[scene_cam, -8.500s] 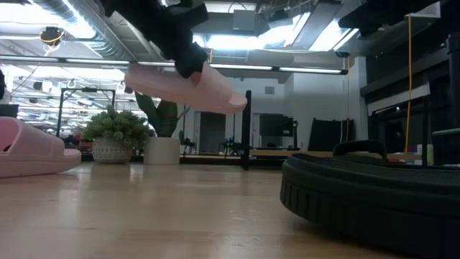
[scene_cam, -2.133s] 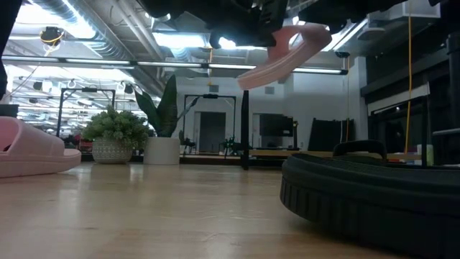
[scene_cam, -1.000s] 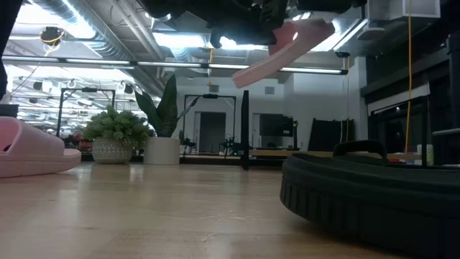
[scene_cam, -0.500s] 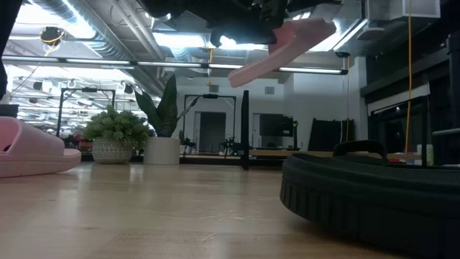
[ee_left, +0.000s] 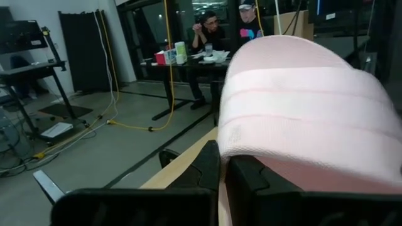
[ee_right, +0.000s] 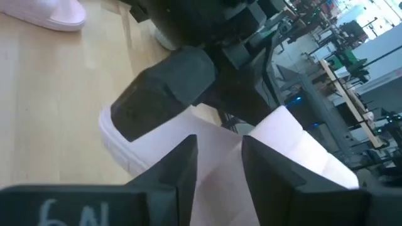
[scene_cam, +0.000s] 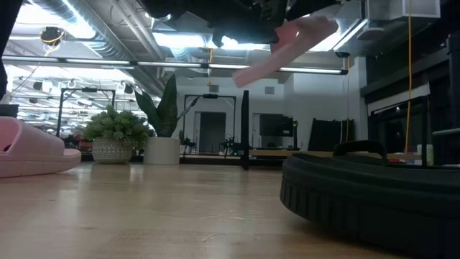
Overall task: Pick and place slides into the shelf
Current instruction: Put the top pink slide on the shelf
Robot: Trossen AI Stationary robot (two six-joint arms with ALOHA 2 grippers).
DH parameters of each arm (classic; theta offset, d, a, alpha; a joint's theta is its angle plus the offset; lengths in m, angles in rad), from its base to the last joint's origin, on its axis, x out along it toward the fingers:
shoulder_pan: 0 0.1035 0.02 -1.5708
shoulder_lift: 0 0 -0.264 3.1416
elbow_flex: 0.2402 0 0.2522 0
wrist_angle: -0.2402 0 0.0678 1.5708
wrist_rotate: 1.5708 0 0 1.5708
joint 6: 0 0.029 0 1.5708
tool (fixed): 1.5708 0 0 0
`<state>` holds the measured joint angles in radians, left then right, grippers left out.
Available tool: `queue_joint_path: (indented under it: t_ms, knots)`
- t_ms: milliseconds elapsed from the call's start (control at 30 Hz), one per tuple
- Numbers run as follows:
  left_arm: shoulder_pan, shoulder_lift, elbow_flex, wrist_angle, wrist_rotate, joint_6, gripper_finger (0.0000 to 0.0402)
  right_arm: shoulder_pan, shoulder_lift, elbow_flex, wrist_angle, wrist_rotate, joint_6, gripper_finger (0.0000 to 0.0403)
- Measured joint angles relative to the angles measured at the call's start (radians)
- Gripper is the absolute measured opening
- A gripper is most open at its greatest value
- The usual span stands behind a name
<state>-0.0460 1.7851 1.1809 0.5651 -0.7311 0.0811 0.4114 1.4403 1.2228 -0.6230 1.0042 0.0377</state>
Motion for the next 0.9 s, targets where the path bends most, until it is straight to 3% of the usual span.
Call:
queue_joint_path:
  t_ms: [433, 900]
  knots:
    - [0.001, 0.000, 0.000, -0.001, 0.002, 0.000, 0.0002, -0.004, 0.000, 0.000, -0.028, 0.027, -0.020, 0.0126]
    - [-0.001, 0.000, 0.000, 0.035, 0.037, 0.002, 0.0002, -0.008, 0.000, -0.001, -0.143, 0.143, -0.018, 0.0126]
